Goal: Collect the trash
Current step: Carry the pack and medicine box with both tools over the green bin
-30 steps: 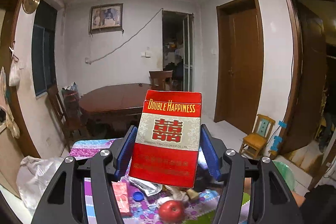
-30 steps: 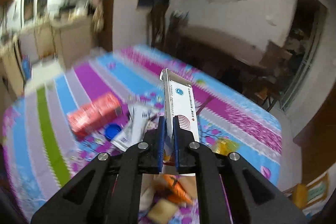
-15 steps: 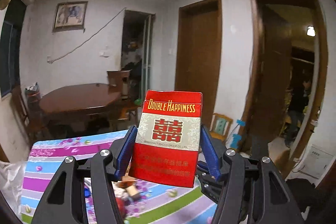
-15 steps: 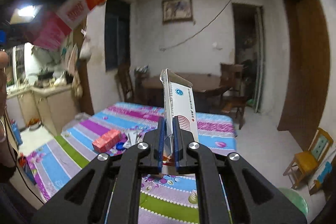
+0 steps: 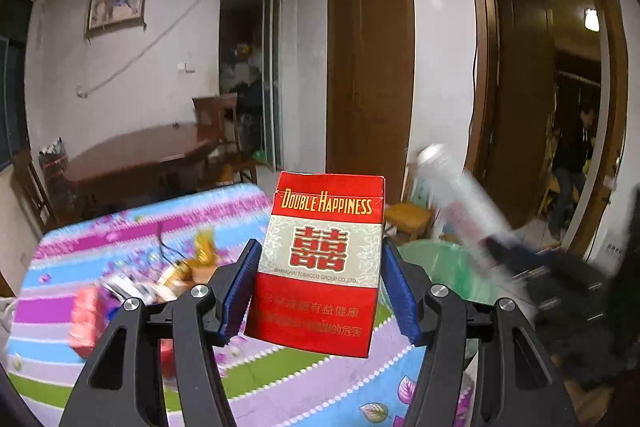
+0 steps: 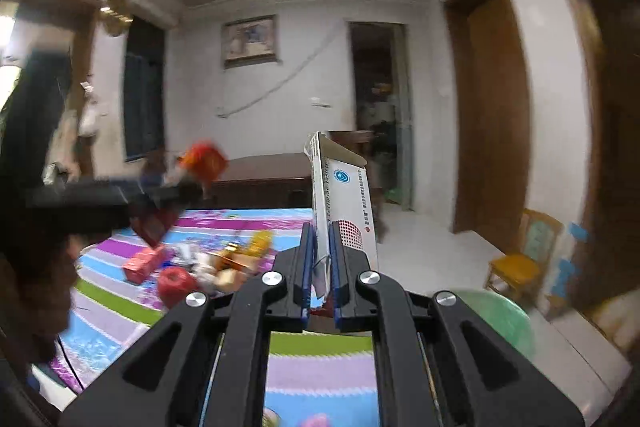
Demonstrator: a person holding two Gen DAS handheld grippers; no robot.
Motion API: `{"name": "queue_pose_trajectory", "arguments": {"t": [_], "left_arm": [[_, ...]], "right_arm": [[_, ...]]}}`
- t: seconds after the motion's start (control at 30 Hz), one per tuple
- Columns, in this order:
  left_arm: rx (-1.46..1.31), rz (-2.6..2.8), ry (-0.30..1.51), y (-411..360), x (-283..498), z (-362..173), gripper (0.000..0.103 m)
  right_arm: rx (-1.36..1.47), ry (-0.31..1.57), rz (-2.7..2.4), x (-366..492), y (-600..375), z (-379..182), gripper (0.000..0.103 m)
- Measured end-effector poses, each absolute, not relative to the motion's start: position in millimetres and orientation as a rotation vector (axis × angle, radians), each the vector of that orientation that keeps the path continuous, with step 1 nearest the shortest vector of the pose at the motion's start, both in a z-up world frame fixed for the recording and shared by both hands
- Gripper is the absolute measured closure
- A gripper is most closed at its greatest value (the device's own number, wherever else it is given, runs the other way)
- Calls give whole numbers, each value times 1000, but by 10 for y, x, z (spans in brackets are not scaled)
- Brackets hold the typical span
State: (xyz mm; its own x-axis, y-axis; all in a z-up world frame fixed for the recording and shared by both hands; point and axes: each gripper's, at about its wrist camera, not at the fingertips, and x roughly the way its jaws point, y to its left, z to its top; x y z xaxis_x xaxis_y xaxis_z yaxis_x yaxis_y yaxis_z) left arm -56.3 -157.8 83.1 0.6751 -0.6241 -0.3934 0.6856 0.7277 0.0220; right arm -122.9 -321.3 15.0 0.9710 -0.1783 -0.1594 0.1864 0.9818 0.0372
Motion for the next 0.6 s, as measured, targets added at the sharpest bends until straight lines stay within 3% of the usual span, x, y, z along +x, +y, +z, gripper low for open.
{"name": "queue_pose_trajectory", "arguments": {"t": [0.17, 0.6], "left_arm": [[229, -823, 418, -2205, -481, 332, 42], [365, -938, 466, -3745, -324, -308, 42]], "right_arm": [[97, 196, -336, -1502, -3613, 27, 96], [239, 309, -488, -1439, -4311, -421, 96]]}}
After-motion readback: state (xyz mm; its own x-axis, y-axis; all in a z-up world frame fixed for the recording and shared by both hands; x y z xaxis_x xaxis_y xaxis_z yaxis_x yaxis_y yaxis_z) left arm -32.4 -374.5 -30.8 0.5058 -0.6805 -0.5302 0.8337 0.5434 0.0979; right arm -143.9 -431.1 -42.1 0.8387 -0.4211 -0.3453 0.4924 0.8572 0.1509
